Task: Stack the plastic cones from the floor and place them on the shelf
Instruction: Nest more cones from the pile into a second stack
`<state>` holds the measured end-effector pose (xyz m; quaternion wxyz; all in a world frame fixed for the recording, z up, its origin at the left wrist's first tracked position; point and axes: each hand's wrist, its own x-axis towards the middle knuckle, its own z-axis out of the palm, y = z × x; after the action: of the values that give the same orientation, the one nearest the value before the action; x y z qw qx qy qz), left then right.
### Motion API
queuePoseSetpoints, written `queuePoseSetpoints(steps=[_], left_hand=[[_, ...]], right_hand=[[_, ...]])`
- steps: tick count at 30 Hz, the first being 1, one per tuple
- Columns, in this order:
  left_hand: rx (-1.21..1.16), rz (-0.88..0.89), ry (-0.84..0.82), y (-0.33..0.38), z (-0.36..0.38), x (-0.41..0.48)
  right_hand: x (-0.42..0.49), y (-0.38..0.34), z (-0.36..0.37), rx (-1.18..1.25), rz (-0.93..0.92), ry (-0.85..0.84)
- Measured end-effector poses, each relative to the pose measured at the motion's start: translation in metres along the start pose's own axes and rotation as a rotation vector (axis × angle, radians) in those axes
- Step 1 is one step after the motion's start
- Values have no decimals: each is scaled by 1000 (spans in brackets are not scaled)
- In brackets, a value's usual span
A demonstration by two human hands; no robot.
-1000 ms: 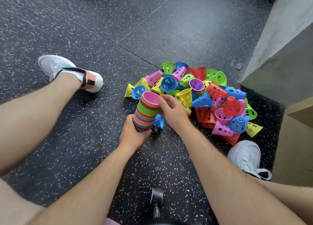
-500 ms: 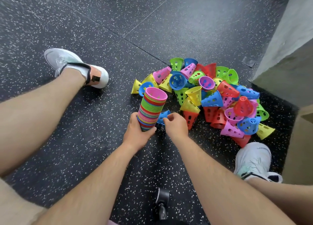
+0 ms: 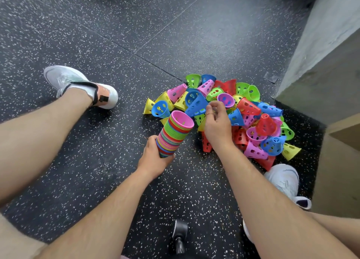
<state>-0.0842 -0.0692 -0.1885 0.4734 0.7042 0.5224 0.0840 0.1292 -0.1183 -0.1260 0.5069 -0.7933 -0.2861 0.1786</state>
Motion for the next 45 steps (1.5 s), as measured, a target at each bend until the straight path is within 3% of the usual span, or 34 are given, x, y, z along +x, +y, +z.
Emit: queuePoseSetpoints(steps=[6, 10, 18, 25, 30, 34, 45], left_hand=[[26, -9, -7, 4, 0, -2], [41, -8, -2, 7, 2, -2], [64, -4, -8, 10, 3, -4], [48, -1, 0, 10, 1, -3], [12, 18, -7, 14, 10, -1], [-23, 42, -21, 22, 17, 4], [41, 70, -95, 20, 30, 3]], right_hand=[[-4, -11, -7, 117, -118, 95], [-11, -10, -10, 145, -189, 12], [-30, -8, -8, 48, -54, -230], [-30, -4, -5, 83, 60, -224], [-20, 33, -17, -183, 80, -18], [-19, 58, -23, -401, 164, -93], [-12, 68, -10, -748, 117, -256]])
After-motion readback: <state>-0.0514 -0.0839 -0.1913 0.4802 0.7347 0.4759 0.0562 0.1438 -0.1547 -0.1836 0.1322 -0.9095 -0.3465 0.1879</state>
